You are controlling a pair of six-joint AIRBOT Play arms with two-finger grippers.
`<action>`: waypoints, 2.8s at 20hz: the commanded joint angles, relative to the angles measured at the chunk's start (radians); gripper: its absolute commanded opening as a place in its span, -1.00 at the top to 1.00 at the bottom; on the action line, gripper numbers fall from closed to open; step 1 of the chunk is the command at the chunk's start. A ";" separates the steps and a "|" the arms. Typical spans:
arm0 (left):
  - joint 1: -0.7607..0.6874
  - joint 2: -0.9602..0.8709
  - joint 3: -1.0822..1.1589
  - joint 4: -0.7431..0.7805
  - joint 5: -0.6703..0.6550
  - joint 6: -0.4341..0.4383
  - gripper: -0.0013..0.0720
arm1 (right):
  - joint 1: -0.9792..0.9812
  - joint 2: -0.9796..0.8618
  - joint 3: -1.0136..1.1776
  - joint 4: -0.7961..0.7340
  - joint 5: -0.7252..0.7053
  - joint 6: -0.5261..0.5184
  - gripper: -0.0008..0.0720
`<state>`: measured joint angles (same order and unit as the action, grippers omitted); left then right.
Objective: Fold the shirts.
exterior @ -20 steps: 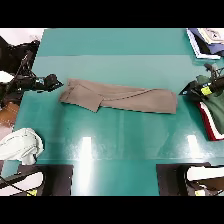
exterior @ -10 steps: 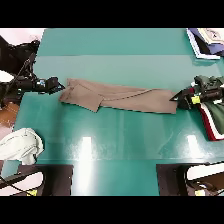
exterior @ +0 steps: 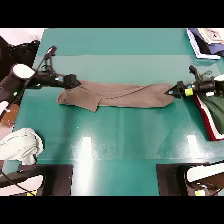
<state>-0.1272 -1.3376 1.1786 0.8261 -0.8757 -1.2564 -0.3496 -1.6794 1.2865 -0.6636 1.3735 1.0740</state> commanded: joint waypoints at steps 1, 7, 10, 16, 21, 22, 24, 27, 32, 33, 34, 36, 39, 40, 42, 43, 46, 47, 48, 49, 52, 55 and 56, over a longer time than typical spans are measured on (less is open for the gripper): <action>-0.132 -0.102 0.142 0.048 0.020 -0.035 0.88 | 0.089 0.034 0.136 0.010 0.070 0.046 0.91; -0.310 -0.426 0.406 0.064 -0.005 -0.084 0.88 | 0.261 0.129 0.402 0.010 0.072 0.144 0.91; -0.347 -0.565 0.501 0.064 -0.021 -0.129 0.88 | 0.335 0.131 0.516 0.010 0.084 0.179 0.91; -0.333 -0.629 0.533 0.082 0.010 -0.161 0.88 | 0.452 0.131 0.594 0.010 0.065 0.201 0.91; -0.258 -0.623 0.634 0.084 -0.154 -0.161 0.88 | 0.519 0.127 0.594 0.010 0.000 0.201 0.91; -0.233 -0.623 0.687 0.085 -0.206 -0.162 0.88 | 0.533 0.126 0.594 0.009 -0.019 0.201 0.91; -0.180 -0.618 0.811 0.101 -0.307 -0.179 0.88 | 0.560 0.117 0.594 0.010 -0.047 0.201 0.91; -0.104 -0.536 0.896 0.190 -0.353 -0.185 0.88 | 0.603 0.082 0.594 0.022 -0.074 0.201 0.91; 0.021 -0.348 0.896 0.379 -0.450 -0.185 0.88 | 0.702 -0.016 0.595 0.080 -0.199 0.163 0.91; 0.044 -0.316 0.895 0.400 -0.473 -0.184 0.88 | 0.727 -0.038 0.596 0.098 -0.229 0.141 0.91; 0.064 -0.290 0.894 0.413 -0.491 -0.184 0.88 | 0.752 -0.058 0.596 0.107 -0.262 0.123 0.91; 0.104 -0.245 0.894 0.426 -0.520 -0.184 0.88 | 0.804 -0.100 0.596 0.142 -0.334 0.058 0.91; 0.145 -0.198 0.894 0.428 -0.554 -0.185 0.88 | 0.888 -0.174 0.596 0.198 -0.443 -0.040 0.90; 0.151 -0.192 0.894 0.427 -0.567 -0.185 0.87 | 0.916 -0.199 0.596 0.203 -0.498 -0.059 0.90; 0.151 -0.185 0.894 0.428 -0.596 -0.185 0.88 | 0.971 -0.254 0.606 0.202 -0.600 -0.067 0.87; 0.151 -0.185 0.894 0.428 -0.606 -0.185 0.87 | 0.996 -0.292 0.643 0.202 -0.608 -0.087 0.42; 0.151 -0.184 0.894 0.427 -0.630 -0.186 0.88 | 1.037 -0.387 0.798 0.196 -0.512 -0.097 -0.76; 0.151 -0.184 0.894 0.428 -0.647 -0.185 0.88 | 1.025 -0.377 0.798 0.185 -0.489 -0.097 -0.76; 0.151 -0.184 0.894 0.428 -0.665 -0.185 0.87 | 1.001 -0.348 0.766 0.158 -0.470 -0.096 -0.75; 0.151 -0.184 0.894 0.428 -0.681 -0.185 0.87 | 0.964 -0.304 0.711 0.109 -0.446 -0.093 -0.75; 0.151 -0.184 0.893 0.426 -0.685 -0.185 0.87 | 0.815 -0.208 0.580 -0.100 -0.308 0.046 -0.75; 0.151 -0.185 0.880 0.412 -0.672 -0.185 0.87 | 0.636 -0.171 0.453 -0.145 -0.233 0.173 -0.75; 0.150 -0.185 0.869 0.407 -0.669 -0.185 0.87 | 0.589 -0.172 0.417 -0.115 -0.229 0.181 -0.75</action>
<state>0.0223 -1.5223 2.0613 1.2476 -1.5475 -1.4418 0.3725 -1.8797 1.8038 -0.7353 1.0672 1.1561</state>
